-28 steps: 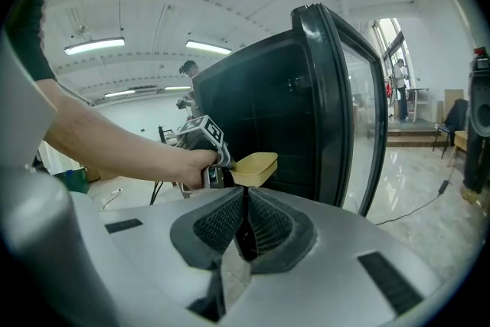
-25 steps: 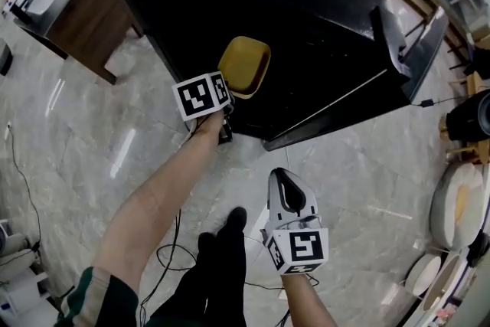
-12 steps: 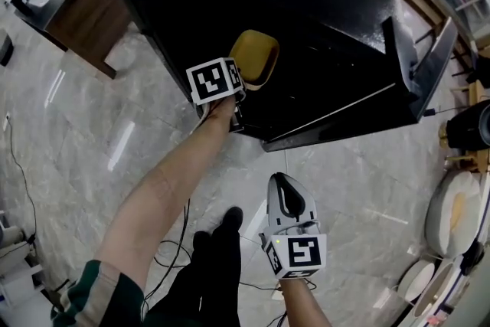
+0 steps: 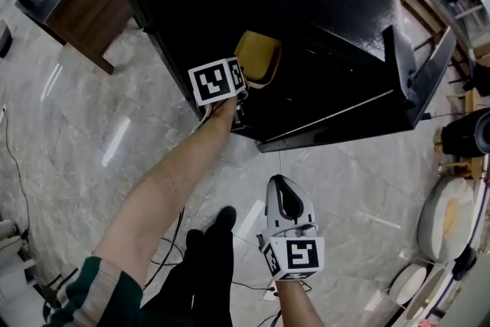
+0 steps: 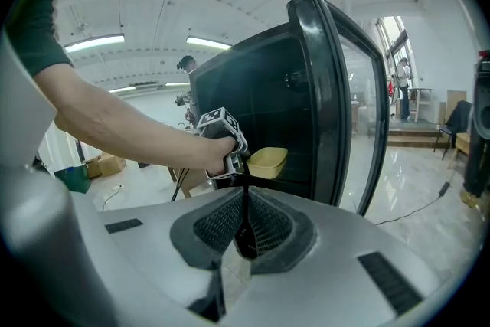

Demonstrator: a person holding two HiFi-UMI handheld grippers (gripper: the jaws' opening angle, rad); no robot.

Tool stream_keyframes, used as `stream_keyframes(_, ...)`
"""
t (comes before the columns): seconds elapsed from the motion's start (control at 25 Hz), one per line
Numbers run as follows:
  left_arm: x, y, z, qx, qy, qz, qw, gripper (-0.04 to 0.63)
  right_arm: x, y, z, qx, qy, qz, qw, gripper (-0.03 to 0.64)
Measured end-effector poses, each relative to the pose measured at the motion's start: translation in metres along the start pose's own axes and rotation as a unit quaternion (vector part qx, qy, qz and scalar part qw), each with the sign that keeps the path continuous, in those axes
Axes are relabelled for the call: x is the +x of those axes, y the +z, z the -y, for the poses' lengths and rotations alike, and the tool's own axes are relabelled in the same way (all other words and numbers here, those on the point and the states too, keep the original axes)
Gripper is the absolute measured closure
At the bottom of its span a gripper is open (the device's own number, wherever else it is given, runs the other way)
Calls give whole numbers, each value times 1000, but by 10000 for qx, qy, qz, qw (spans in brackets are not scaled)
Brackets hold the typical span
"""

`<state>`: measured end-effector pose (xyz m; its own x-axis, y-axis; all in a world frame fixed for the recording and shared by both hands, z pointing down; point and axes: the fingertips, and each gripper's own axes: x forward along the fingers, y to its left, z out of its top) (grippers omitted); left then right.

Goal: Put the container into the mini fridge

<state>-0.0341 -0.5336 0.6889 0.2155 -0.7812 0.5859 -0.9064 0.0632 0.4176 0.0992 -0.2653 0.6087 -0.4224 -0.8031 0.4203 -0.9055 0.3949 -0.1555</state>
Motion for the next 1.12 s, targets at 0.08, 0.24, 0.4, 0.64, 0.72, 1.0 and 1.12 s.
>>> stream_keyframes(0.08, -7, 4, 0, 104, -1, 135, 9999, 538, 0, -1, -1, -7, 14, 4, 10000, 580)
stream_keyframes(0.24, -26, 11, -2, 298, -32, 342, 9990, 540, 0, -1, -6, 22, 17, 14, 10000, 580)
stream_keyframes(0.4, -60, 13, -5, 750, -65, 431, 9962, 568, -3, 8, -15, 53, 12, 76, 10000, 580)
stream_keyframes(0.64, -110, 7, 18, 2071, -716, 349, 9751, 581, -13, 26, -30, 66, 29, 186, 9998, 580)
stream_keyframes(0.72, -124, 1, 20, 2318, -836, 316, 9686, 582, -16, 27, -36, 75, 27, 189, 9998, 580)
stream_keyframes(1.0, -159, -13, 13, 2702, -887, 226, 9584, 581, -28, 33, -54, 58, 71, 221, 9997, 580)
stream_keyframes(1.12, -173, -13, 14, 2828, -949, 247, 9542, 581, -33, 38, -59, 26, 65, 257, 9996, 580)
